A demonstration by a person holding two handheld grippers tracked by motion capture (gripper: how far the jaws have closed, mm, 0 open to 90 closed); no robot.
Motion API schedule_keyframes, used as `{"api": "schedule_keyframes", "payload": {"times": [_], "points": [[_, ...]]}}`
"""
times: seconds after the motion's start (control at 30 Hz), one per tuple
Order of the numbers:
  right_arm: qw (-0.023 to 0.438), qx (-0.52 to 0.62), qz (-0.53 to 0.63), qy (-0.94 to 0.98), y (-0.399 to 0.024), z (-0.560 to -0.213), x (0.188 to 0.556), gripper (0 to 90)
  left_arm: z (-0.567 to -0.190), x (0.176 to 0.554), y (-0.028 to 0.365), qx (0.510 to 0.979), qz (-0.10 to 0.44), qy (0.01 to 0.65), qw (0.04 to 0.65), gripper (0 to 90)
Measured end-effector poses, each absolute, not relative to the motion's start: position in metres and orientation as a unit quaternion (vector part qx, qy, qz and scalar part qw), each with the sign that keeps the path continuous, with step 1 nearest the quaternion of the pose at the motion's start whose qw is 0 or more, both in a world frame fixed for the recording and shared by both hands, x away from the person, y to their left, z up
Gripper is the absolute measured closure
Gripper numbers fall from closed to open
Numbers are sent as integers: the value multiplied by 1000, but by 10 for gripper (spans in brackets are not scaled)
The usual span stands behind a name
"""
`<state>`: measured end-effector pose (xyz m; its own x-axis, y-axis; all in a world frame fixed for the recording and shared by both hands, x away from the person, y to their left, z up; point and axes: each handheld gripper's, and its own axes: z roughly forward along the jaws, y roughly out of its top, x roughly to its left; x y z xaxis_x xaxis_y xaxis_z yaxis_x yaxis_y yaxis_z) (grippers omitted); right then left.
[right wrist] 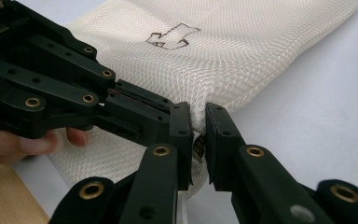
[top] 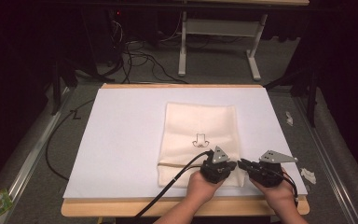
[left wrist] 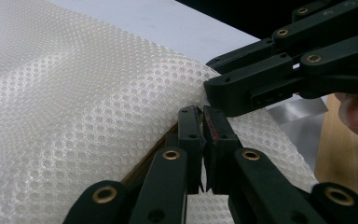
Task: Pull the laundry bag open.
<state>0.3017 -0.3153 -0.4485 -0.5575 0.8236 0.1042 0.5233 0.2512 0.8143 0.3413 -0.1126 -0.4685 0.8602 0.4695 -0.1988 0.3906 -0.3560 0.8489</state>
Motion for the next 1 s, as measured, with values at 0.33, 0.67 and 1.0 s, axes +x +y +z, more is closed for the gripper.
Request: {"api": "schedule_keyframes", "payload": {"times": [0.33,0.67,1.0], "points": [[176,441,428,769,-317,-447,302,840,-470,347,-98,824,37,278,493,875],[171,446,430,766,-319,-447,302,843,-468,345,-59,833,57,282,473,875],[194,474,415,752,-327,-446,303,850,-470,354,-1,820,67,348,449,876]]}}
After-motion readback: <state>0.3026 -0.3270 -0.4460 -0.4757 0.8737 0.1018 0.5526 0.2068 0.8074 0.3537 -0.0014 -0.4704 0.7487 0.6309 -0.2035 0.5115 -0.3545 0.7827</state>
